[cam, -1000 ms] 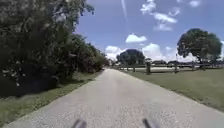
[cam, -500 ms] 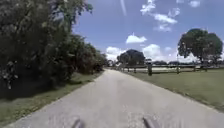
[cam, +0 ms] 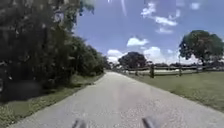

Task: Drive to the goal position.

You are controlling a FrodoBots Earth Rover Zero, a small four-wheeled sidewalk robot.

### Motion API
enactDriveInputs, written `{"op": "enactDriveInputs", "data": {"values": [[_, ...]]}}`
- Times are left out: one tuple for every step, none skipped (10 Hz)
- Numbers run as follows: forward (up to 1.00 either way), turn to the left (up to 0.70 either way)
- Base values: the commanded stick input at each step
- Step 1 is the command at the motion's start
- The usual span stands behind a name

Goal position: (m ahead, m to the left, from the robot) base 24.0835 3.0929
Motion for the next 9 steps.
{"op": "enactDriveInputs", "data": {"values": [[0.50, 0.00], [0.50, 0.00], [0.50, 0.00], [0.50, 0.00], [0.50, 0.00], [0.50, 0.00], [0.50, 0.00], [0.50, 0.00], [0.50, 0.00]]}}
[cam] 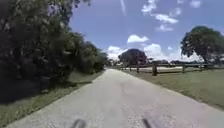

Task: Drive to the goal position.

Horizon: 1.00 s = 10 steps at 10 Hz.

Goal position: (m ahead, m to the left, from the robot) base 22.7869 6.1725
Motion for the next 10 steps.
{"op": "enactDriveInputs", "data": {"values": [[0.50, 0.00], [0.50, 0.00], [0.50, 0.00], [0.50, 0.00], [0.50, 0.00], [0.50, 0.00], [0.50, 0.00], [0.50, 0.00], [0.50, 0.00], [0.50, 0.00]]}}
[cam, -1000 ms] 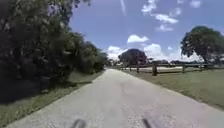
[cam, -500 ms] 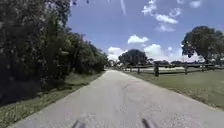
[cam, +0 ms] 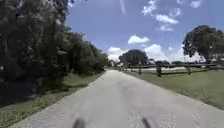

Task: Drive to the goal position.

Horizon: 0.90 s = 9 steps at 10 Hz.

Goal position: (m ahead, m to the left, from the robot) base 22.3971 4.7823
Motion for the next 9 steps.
{"op": "enactDriveInputs", "data": {"values": [[0.50, 0.00], [0.50, 0.00], [0.50, 0.00], [0.50, 0.00], [0.50, 0.00], [0.50, 0.00], [0.50, 0.00], [0.50, 0.00], [0.50, 0.00]]}}
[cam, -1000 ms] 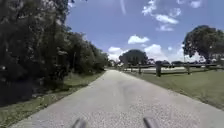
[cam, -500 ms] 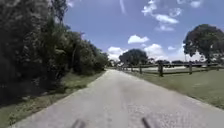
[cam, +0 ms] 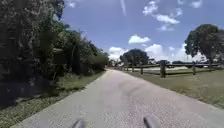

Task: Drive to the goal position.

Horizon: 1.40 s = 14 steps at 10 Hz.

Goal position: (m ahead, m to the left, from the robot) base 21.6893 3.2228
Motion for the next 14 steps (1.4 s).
{"op": "enactDriveInputs", "data": {"values": [[0.50, 0.00], [0.50, 0.00], [0.50, 0.00], [0.50, 0.00], [0.50, 0.00], [0.50, 0.00], [0.50, 0.00], [0.50, 0.00], [0.50, 0.00], [0.50, 0.00], [0.50, 0.00], [0.50, 0.00], [0.50, 0.00], [0.50, 0.00]]}}
